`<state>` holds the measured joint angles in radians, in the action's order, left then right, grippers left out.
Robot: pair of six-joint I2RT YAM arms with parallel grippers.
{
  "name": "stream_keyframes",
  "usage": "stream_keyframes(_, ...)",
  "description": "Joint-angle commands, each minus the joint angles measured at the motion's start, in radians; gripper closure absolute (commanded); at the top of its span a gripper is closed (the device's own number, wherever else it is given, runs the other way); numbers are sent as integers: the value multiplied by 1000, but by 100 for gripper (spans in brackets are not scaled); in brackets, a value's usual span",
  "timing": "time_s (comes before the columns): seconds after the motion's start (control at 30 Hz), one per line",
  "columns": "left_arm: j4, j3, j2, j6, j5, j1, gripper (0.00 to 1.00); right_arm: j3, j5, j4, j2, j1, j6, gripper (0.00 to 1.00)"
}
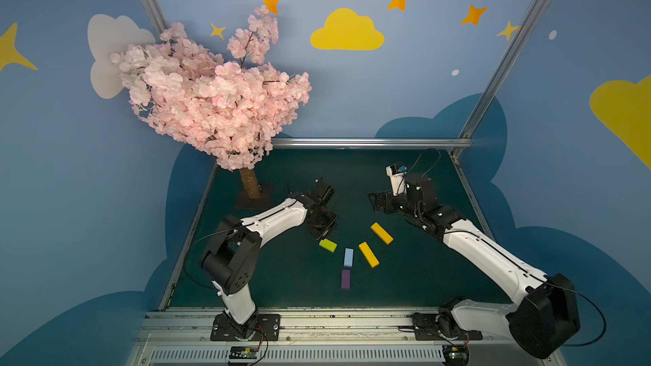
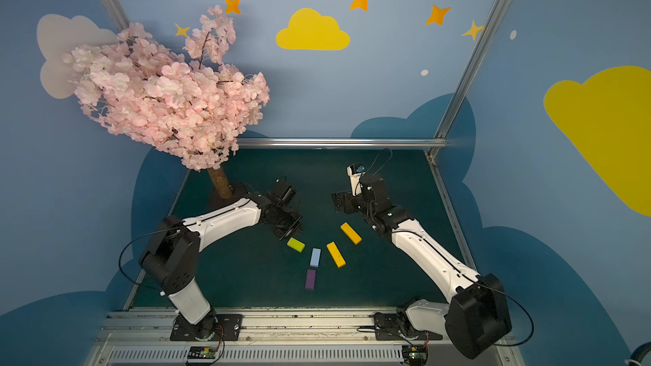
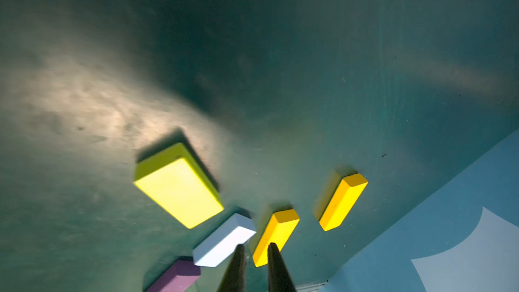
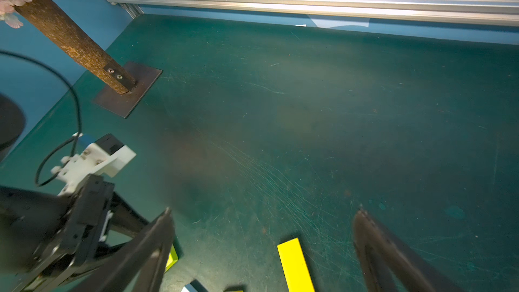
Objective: Assemble the letter k with building blocks
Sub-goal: Pick up the building block from the center of the board.
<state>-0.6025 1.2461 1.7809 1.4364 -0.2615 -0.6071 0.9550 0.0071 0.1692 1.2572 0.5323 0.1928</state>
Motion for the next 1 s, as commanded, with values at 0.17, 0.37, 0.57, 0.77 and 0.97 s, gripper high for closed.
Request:
stream_keyframes(0.17, -167, 28, 103, 126, -141, -40, 71, -39, 21, -19, -47, 11, -15, 1)
stream_keyframes(0.37, -175, -9, -24, 177, 21, -55, 53, -44, 11, -22, -39, 14, -21, 1)
stream_keyframes(0.57, -208, -41, -28, 204, 66, -45, 52, -42, 10, -28, -50, 20, -22, 1)
stream_keyframes(0.77, -200, -71, -28, 239, 90, -32, 50, -44, 22, -22, -61, 21, -31, 1)
stream_keyframes(0.97, -148, -92, -7, 239, 76, 4, 50, -52, 22, -31, -64, 28, -27, 1)
